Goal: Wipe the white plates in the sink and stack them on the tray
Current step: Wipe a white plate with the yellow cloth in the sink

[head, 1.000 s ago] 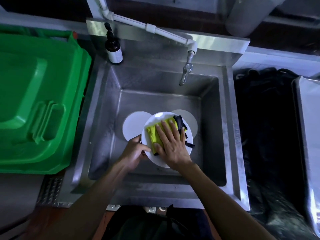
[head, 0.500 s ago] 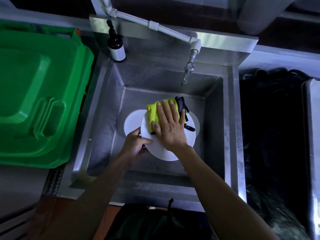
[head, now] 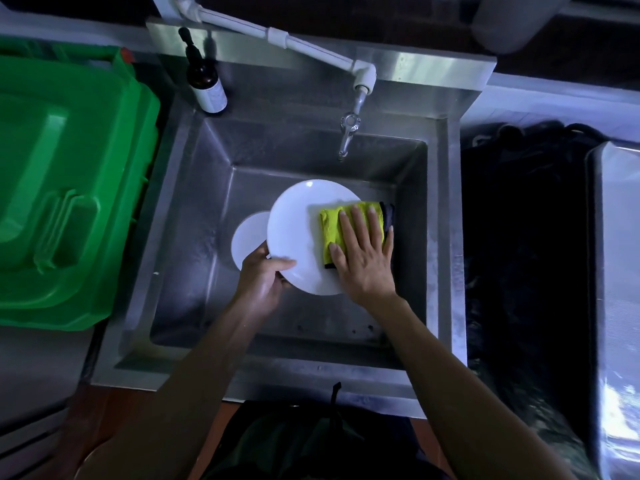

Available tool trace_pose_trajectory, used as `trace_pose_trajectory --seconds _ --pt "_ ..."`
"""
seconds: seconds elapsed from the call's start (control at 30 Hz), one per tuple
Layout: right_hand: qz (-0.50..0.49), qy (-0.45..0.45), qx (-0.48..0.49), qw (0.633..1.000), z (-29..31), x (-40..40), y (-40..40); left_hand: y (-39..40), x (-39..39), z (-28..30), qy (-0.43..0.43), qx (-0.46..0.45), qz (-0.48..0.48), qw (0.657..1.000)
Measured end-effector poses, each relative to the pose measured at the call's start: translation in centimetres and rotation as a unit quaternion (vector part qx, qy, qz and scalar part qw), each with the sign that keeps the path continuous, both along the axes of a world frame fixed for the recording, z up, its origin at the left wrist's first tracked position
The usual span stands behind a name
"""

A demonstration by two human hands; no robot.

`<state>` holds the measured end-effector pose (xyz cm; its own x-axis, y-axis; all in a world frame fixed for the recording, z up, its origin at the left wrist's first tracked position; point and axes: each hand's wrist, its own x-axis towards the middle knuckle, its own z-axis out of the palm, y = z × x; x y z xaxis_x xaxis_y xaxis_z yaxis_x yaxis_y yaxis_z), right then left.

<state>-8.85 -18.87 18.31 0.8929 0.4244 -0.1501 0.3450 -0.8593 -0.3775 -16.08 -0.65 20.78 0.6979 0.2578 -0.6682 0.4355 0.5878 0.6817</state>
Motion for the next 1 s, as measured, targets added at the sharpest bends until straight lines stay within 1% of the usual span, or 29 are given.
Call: trace_pose_trajectory --seconds 0.1,0.27,0.5,0.6,0.77,0.87,1.0 --pt "0.002 0.002 -0.004 1.000 -0.2 -1.4 -0.7 -0.7 0.4 -0.1 0.002 -0.009 0.018 1.000" --pt "0.002 0.028 0.001 1.000 -0.4 -3.7 -0.5 -1.1 0.4 -0.4 0.006 -0.020 0.022 1.000" --pt "0.021 0.016 0.048 0.998 0.0 -7.0 2.6 -1.4 0.4 -0.1 0.014 -0.015 0.058 0.998" --pt "0.025 0.001 0.053 0.998 -0.1 -7.5 2.8 -1.0 0.2 -0.1 0.016 -0.022 0.069 0.997" --pt "0.043 -0.017 0.045 0.998 -0.5 -8.0 1.1 -0.9 -0.7 0.1 -0.005 -0.014 0.051 0.999" --pt "0.032 0.004 0.021 0.999 -0.7 -8.0 0.1 -0.6 -1.2 0.0 -0.011 -0.009 0.033 0.999" --pt "0.017 0.022 0.026 0.999 -0.6 -7.1 -0.6 0.2 -1.7 0.1 -0.018 0.004 0.011 1.000"
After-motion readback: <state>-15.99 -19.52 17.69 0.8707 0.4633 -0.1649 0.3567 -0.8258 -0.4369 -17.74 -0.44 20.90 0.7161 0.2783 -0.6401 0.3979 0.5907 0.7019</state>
